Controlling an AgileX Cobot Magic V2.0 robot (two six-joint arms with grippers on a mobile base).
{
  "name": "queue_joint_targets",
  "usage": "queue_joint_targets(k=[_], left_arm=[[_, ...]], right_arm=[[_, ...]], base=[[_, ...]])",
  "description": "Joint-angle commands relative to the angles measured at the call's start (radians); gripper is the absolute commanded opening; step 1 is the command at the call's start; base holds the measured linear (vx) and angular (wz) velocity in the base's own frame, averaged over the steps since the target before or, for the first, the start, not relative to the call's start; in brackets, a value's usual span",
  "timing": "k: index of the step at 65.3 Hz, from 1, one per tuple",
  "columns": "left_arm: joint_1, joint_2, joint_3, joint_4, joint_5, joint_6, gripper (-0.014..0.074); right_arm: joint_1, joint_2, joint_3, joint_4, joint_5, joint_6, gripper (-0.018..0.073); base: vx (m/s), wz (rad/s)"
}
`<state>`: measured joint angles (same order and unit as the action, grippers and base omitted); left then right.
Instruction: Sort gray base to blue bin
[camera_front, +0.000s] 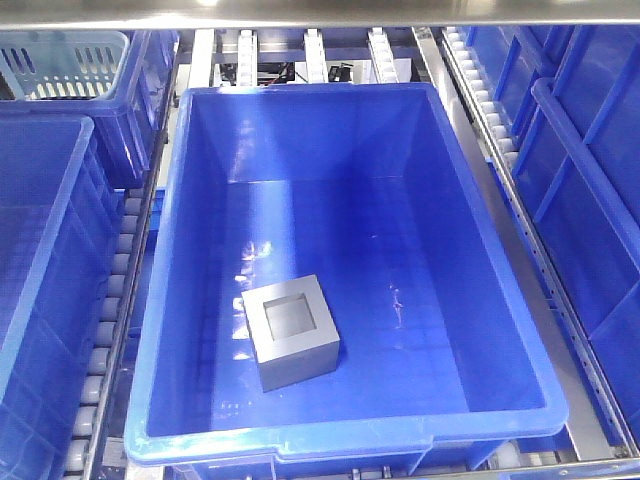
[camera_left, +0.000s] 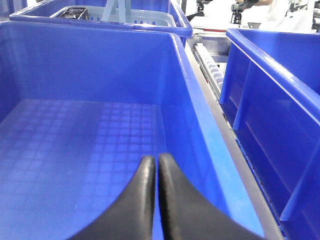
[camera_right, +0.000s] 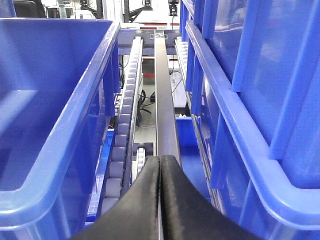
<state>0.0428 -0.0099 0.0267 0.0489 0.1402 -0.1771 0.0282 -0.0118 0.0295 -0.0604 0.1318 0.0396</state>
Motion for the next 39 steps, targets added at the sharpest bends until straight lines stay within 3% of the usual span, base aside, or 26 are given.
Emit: queue_joint_targets(k=[1,39], left_arm=[[-0.007,-0.017,0.031,-0.002,-0.085,-0.007,-0.0006],[-0.007,-0.017,0.03,-0.002,-0.085,-0.007,-0.0006]], right_arm=[[-0.003,-0.011,0.015,-0.006,-0.074,-0.006,-0.0009],[-0.003,-0.011,0.015,-0.006,-0.074,-0.006,-0.0009]], base=[[0.0,0.0],[0.0,0.0]])
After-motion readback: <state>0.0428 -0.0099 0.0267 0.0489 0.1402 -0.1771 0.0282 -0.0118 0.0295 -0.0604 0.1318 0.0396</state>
